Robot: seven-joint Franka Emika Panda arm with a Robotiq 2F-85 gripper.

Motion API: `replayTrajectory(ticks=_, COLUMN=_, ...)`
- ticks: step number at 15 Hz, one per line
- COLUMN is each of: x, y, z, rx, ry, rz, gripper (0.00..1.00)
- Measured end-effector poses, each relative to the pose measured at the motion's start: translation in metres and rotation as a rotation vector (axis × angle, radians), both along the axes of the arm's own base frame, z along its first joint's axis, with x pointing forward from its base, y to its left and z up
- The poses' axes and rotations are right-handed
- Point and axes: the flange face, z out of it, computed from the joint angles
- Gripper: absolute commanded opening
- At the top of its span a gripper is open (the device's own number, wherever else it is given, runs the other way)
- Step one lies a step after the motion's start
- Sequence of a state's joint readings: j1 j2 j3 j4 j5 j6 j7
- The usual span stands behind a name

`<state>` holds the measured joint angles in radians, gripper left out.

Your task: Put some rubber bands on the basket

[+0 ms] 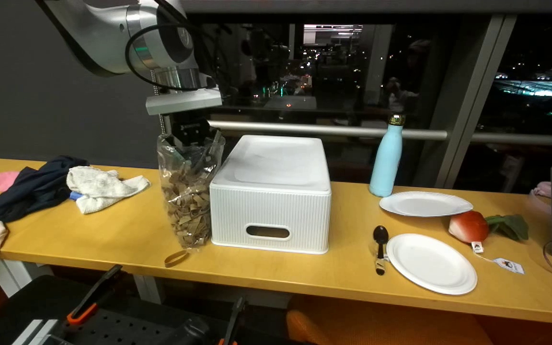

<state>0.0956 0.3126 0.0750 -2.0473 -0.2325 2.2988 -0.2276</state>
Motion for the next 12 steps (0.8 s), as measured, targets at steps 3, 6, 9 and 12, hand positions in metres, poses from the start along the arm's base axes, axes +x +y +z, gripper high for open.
replayTrajectory(ticks=3, x=-0.0011, y=0.0064, z=0.0000, rx=0.000, ry=0.000, rz=0.010, gripper=0.80)
replayTrajectory(ticks=6, x=-0.0026, y=0.0086, z=-0.0014, rx=0.000, ry=0.003, rz=0.014, gripper=0.93)
replayTrajectory(ticks=9, x=-0.0037, y=0.0080, z=-0.0038, rx=-0.001, ry=0.008, rz=0.014, gripper=0.93)
replayTrajectory(ticks=12, x=-0.0045, y=0.0077, z=-0.0073, rx=-0.002, ry=0.015, rz=0.014, gripper=0.90)
